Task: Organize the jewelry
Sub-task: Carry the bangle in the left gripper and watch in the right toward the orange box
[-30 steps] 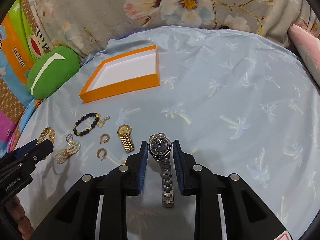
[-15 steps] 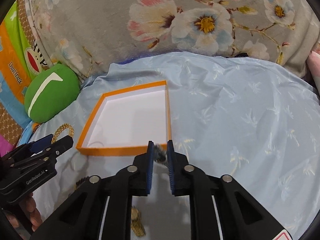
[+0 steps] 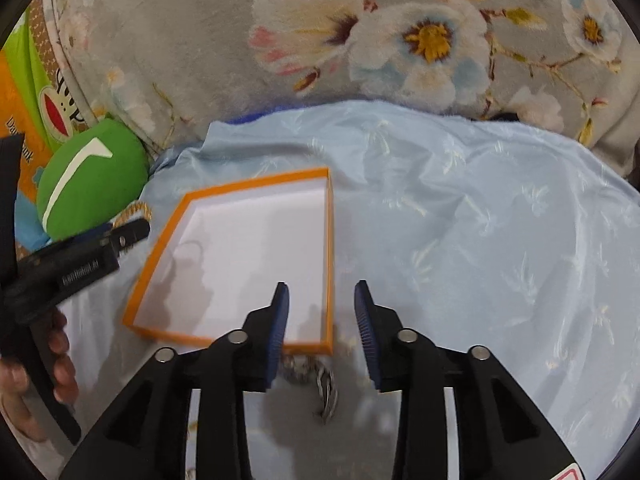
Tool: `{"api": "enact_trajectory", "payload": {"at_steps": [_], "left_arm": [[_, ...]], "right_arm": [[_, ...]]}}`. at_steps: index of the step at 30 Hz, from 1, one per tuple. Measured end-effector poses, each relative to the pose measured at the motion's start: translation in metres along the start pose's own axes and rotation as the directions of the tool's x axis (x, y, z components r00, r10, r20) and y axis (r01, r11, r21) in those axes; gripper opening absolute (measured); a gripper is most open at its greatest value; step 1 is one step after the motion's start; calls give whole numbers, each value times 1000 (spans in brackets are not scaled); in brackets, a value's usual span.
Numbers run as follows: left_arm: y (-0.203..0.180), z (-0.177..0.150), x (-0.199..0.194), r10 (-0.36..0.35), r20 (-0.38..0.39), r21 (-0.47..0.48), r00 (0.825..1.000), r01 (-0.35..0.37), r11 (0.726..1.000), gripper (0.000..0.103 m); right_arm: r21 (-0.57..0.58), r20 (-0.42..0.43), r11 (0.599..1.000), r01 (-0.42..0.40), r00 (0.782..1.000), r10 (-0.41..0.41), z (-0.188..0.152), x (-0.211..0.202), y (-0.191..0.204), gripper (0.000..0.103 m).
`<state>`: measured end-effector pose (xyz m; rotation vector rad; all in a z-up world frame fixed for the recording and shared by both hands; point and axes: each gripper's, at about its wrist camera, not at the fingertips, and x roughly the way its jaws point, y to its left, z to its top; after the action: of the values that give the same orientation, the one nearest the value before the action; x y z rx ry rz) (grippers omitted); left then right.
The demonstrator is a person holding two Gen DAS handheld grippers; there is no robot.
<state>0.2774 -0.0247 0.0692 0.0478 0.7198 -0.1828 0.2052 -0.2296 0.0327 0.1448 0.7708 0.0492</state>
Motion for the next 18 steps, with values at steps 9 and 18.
{"api": "enact_trajectory", "payload": {"at_steps": [9,18], "left_arm": [[19,-40,-25,-9,-37,-71,999,6,997,56],[31,-66,-36,-35,-79,-132,996,24,991,57]], "right_arm": [[-28,-123,1000,-10,992,7,-17,37,2,38],[66,-204,998,-11,979,25,-57,1,10,27]]}}
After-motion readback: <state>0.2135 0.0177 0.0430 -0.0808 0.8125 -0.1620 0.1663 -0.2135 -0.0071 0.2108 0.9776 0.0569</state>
